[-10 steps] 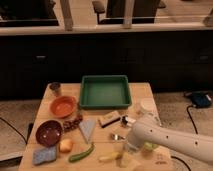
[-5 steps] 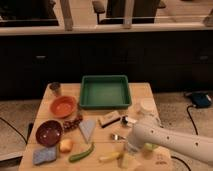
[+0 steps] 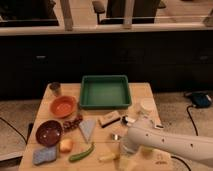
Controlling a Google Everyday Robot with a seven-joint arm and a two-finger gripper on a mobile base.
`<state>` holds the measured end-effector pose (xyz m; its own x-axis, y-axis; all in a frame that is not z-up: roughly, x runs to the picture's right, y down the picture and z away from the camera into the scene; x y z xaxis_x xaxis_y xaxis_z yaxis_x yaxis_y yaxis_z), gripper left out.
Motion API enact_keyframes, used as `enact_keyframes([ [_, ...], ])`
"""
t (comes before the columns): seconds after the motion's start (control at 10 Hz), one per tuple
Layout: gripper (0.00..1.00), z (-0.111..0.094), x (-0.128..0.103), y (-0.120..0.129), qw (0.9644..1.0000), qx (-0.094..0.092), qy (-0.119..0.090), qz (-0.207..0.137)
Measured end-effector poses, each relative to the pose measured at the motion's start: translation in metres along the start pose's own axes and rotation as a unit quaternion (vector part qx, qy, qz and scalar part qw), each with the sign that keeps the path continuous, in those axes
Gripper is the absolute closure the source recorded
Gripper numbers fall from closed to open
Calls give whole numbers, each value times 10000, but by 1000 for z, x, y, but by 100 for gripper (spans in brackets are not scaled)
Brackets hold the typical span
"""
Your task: Place banana in tray
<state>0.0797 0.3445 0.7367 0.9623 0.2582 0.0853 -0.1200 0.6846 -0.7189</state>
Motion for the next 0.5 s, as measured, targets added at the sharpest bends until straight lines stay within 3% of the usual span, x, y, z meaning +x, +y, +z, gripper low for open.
enact_keyframes([
  [0.5, 20, 4, -15, 5, 9994, -14, -65, -347],
])
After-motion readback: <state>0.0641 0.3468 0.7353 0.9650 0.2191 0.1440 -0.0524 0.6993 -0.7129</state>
